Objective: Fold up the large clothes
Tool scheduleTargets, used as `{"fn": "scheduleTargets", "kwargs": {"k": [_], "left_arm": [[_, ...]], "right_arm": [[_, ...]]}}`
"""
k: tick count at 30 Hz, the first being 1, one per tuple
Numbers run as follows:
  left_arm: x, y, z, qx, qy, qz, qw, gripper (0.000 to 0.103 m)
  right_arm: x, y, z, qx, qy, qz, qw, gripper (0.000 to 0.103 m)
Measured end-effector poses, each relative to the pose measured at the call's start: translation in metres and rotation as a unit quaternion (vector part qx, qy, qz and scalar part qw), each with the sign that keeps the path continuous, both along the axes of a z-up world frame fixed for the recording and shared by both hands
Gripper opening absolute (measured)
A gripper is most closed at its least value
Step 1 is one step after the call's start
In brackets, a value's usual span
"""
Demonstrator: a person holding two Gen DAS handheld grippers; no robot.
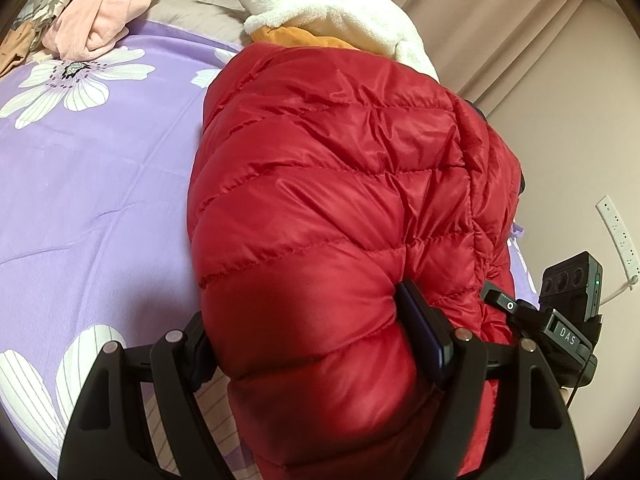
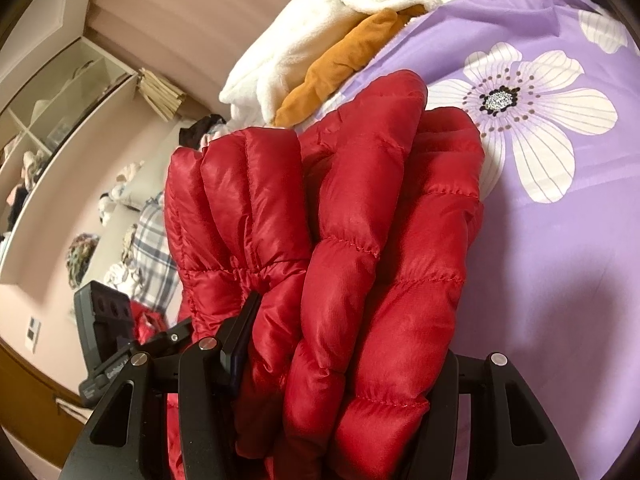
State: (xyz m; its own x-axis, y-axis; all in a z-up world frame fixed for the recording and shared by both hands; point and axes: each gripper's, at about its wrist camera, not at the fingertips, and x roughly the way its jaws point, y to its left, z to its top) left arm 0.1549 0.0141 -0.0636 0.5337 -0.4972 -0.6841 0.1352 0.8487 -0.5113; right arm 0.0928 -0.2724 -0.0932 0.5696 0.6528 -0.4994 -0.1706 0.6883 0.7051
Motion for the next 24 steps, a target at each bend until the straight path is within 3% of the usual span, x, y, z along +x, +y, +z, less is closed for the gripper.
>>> {"fn": "scheduleTargets", "kwargs": {"k": [17, 24], "left_arm": [[0.001, 0.002, -0.001, 0.011, 0.004, 0.006, 0.9999, 0.081], [-0.004, 0.004, 0.004, 0.042, 0.002, 0.017, 0.999, 0.081]], "right_arm": [[0.01, 0.005, -0.002, -0.007, 0.023, -0.009, 1.0, 0.059], [0.015, 0.008, 0.001, -0.031, 0.036, -0.015, 0.999, 0.065]]}}
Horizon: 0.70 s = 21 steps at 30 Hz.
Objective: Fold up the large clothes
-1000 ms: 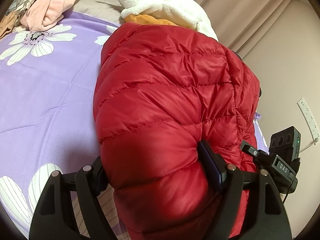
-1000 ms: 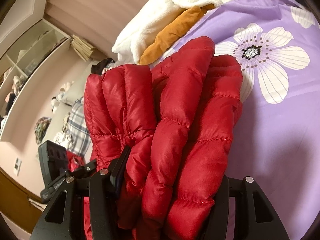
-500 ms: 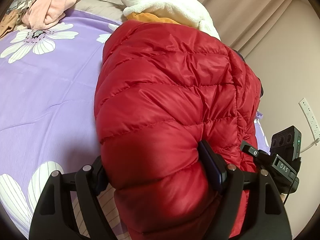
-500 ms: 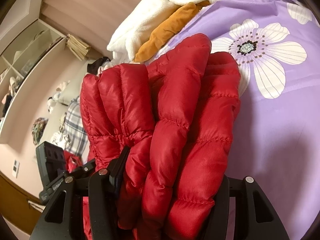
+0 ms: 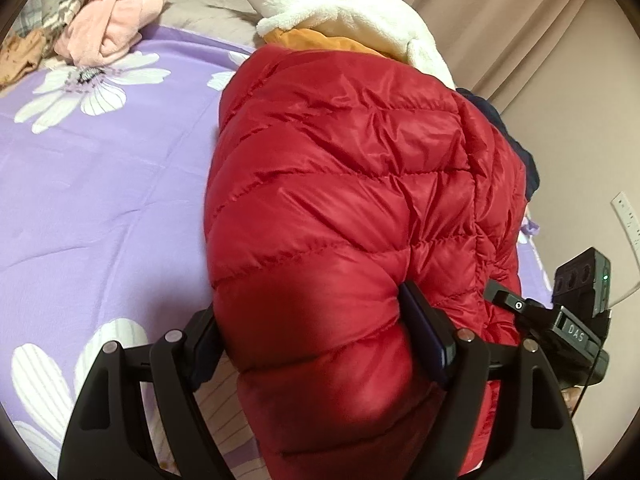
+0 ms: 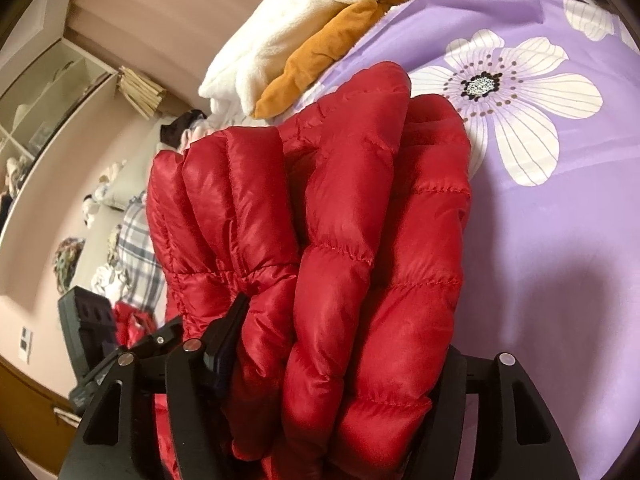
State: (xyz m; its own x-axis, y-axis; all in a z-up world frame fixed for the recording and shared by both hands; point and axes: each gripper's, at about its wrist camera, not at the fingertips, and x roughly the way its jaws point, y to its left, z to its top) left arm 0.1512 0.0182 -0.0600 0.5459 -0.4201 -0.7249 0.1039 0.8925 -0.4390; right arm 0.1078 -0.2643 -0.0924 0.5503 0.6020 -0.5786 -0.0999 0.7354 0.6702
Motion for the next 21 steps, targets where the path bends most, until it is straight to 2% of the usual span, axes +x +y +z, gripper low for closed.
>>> {"fn": "scheduleTargets", "kwargs": {"k": [15, 21], "left_arm": [[-0.015, -0.013, 0.016, 0.105, -0.024, 0.018, 0.994, 0.081], [-0.023, -0.015, 0.024, 0.128, -0.038, 0.015, 0.9909, 0.08]], "right_arm": [[-0.002, -0.001, 0.006, -0.065, 0.028, -0.031, 0.997, 0.084], [-0.013, -0.003, 0.023, -0.118, 0.005, -0.056, 0.991, 0.086]]}}
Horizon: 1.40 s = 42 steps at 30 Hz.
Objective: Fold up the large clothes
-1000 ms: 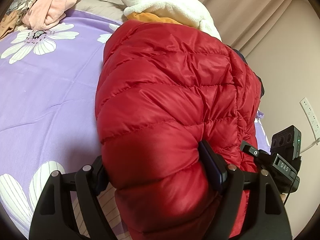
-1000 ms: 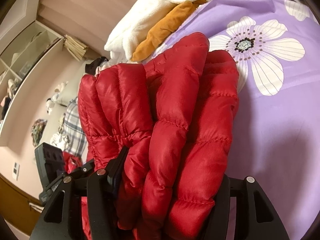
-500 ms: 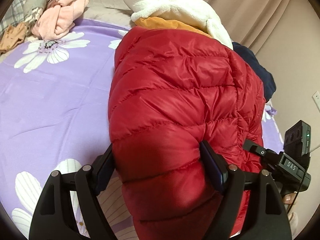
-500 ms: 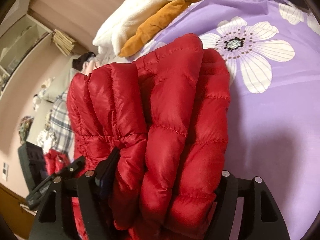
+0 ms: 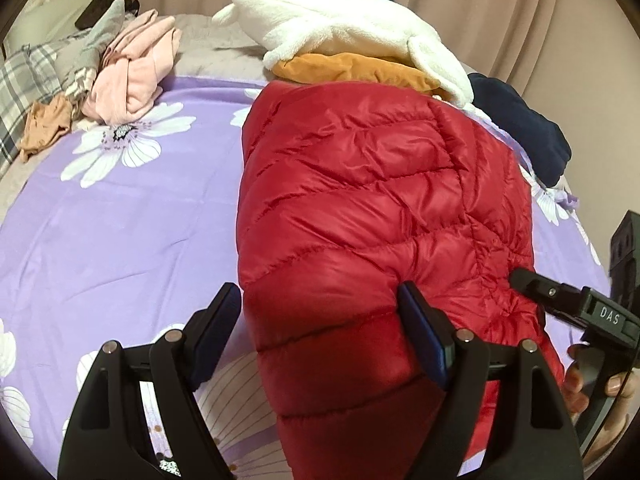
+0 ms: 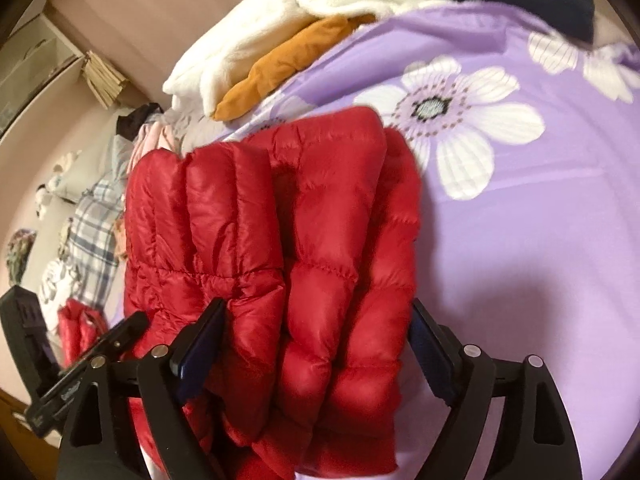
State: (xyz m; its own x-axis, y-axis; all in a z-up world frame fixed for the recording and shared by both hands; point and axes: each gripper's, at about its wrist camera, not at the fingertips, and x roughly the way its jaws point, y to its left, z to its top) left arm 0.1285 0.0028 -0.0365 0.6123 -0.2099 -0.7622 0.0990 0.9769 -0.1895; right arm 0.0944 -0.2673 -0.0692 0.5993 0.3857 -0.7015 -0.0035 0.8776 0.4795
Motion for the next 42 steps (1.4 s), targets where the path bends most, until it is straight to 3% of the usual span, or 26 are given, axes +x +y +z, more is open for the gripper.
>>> {"fn": "scheduleTargets", "kwargs": {"k": [4, 6, 11, 14, 15, 18, 22, 27, 31, 37, 42], "left_arm": [[-0.007, -0.001, 0.004, -0.005, 0.003, -0.007, 1.0, 0.073], [-0.009, -0.003, 0.005, -0.007, 0.005, -0.013, 0.9999, 0.064], [-0.02, -0.012, 0.009, 0.016, -0.006, -0.034, 0.9993, 0.05], [-0.023, -0.016, 0.008, 0.024, -0.008, -0.045, 0.9987, 0.045], [-0.024, -0.017, 0.007, 0.025, -0.008, -0.046, 0.9986, 0.045], [-0.023, -0.019, 0.001, 0.026, -0.003, -0.051, 0.9984, 0.044], [-0.021, -0.02, -0.004, 0.027, -0.001, -0.056, 0.9981, 0.044], [-0.017, -0.02, -0.009, 0.024, 0.003, -0.06, 0.9979, 0.044], [-0.014, -0.02, -0.012, 0.02, 0.007, -0.062, 0.9979, 0.044], [-0.012, -0.023, -0.013, 0.022, 0.015, -0.062, 0.9977, 0.044], [-0.012, -0.019, -0.011, 0.017, 0.019, -0.059, 0.9979, 0.044]], "right_arm": [[-0.011, 0.003, 0.022, -0.093, -0.035, -0.026, 0.995, 0.086], [-0.016, 0.005, 0.031, -0.127, -0.057, -0.036, 0.99, 0.086], [-0.021, 0.014, 0.053, -0.121, -0.126, -0.005, 0.985, 0.085], [-0.017, 0.027, 0.064, -0.101, -0.152, 0.032, 0.983, 0.07], [-0.012, 0.033, 0.066, -0.095, -0.155, 0.049, 0.982, 0.061], [-0.001, 0.054, 0.067, -0.097, -0.159, 0.081, 0.979, 0.045], [0.025, 0.081, 0.053, -0.109, -0.138, 0.109, 0.978, 0.034], [0.045, 0.092, 0.02, -0.125, -0.079, 0.109, 0.983, 0.032], [0.048, 0.09, 0.007, -0.13, -0.056, 0.109, 0.984, 0.027], [0.039, 0.085, 0.017, -0.113, -0.053, 0.102, 0.987, 0.027], [0.004, 0.081, 0.039, -0.11, -0.097, 0.114, 0.983, 0.027]]}}
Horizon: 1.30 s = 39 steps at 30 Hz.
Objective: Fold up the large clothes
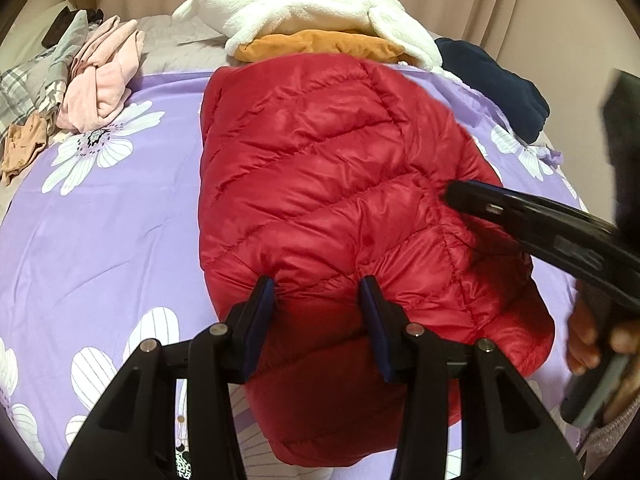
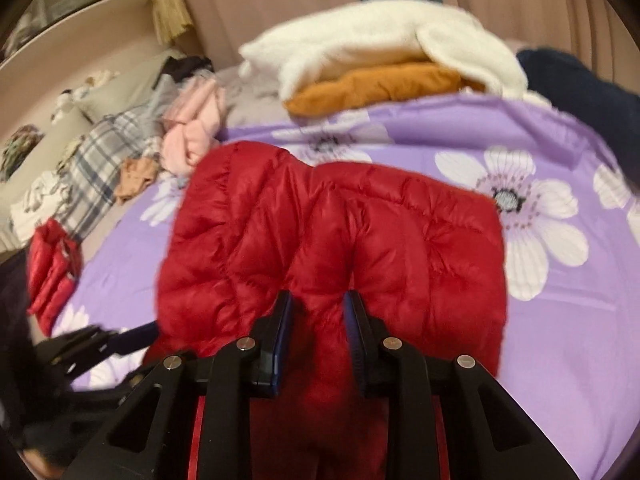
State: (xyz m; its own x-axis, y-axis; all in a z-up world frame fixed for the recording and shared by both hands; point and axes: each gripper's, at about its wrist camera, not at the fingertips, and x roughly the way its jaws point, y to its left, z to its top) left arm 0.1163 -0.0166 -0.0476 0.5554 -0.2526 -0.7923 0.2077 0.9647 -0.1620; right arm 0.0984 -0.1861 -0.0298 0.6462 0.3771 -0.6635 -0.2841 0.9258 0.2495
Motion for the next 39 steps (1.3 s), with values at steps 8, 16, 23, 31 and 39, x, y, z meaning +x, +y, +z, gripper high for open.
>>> {"fn": "scheduleTargets", "kwargs": {"k": [8, 16, 23, 31, 39], "left_arm": [[-0.003, -0.004, 0.0, 0.004, -0.002, 0.004, 1.0, 0.044], [-0.003, -0.004, -0.005, 0.008, -0.001, -0.003, 1.0, 0.045], [0.006, -0.001, 0.019, -0.019, -0.019, 0.001, 0.9996, 0.045], [0.051, -0.009, 0.026, -0.043, -0.024, 0.009, 0.9988, 0.043], [0.071, -0.023, 0.004, 0.013, 0.002, 0.0, 0.9999, 0.043]], "right_arm": [[-0.031, 0.0, -0.003, -0.019, -0.013, 0.023, 0.999, 0.027], [-0.02, 0.007, -0.039, -0.043, 0.012, 0.014, 0.999, 0.027], [-0.02, 0.003, -0.043, -0.021, 0.013, 0.011, 1.0, 0.027], [-0.02, 0.002, -0.043, -0.017, 0.012, 0.012, 1.0, 0.027], [-0.017, 0.001, -0.048, -0.013, 0.015, 0.014, 1.0, 0.027]]}}
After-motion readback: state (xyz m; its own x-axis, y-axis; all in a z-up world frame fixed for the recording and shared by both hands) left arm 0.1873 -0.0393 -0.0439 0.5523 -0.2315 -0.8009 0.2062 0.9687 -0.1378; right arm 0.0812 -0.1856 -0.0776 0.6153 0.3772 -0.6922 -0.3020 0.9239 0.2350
